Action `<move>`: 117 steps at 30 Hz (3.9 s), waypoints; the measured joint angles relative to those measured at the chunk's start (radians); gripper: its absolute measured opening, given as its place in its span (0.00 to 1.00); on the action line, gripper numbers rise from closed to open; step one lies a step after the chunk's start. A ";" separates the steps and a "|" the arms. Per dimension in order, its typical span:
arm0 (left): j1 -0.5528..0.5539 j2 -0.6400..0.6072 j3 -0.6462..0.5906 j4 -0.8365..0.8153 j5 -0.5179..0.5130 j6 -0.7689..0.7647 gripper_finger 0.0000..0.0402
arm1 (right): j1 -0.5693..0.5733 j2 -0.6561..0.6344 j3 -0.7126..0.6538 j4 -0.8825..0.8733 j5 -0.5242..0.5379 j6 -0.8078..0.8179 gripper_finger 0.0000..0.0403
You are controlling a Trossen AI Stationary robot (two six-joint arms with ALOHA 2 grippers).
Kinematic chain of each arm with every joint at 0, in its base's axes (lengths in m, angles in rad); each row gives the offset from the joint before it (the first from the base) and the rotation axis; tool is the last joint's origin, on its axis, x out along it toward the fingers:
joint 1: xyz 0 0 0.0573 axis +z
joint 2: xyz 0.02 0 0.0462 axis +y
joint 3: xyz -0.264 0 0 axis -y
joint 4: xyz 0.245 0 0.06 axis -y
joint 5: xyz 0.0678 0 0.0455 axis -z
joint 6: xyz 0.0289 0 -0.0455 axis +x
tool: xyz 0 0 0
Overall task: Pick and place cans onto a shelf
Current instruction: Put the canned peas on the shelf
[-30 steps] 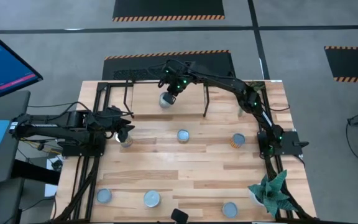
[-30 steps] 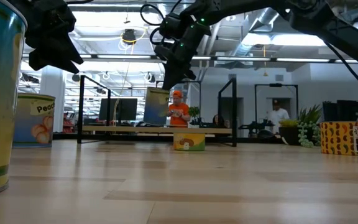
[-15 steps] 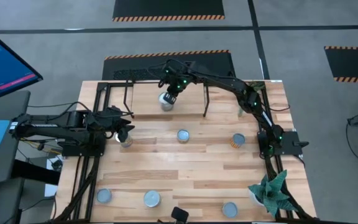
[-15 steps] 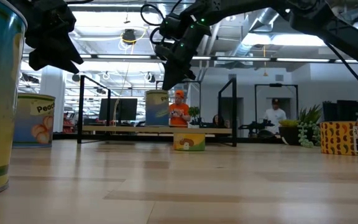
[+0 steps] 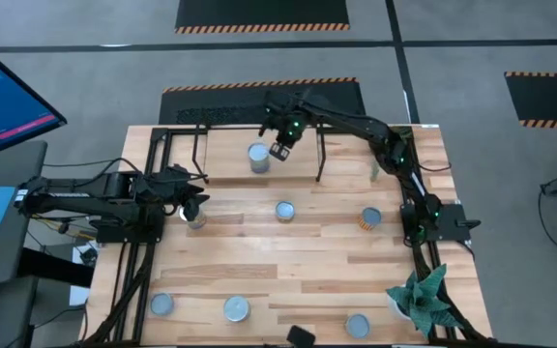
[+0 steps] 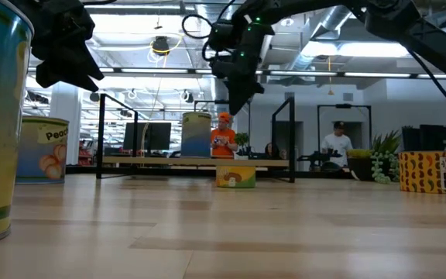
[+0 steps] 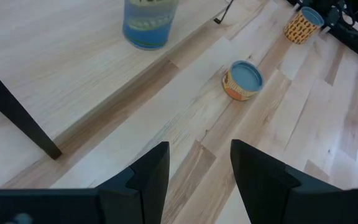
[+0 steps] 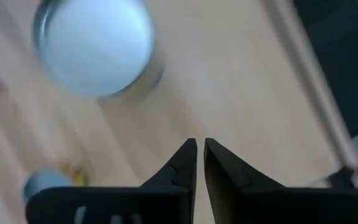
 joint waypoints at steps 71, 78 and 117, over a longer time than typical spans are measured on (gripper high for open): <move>0.000 0.000 0.000 0.000 -0.027 0.023 0.41 | -0.043 0.141 0.007 0.738 -0.081 0.005 0.13; 0.000 0.000 0.000 0.000 -0.027 0.027 0.41 | -0.041 0.141 0.007 0.608 -0.040 0.001 0.13; 0.000 0.000 0.000 0.000 -0.027 0.045 0.41 | -0.011 0.143 -0.012 0.636 0.090 -0.006 0.06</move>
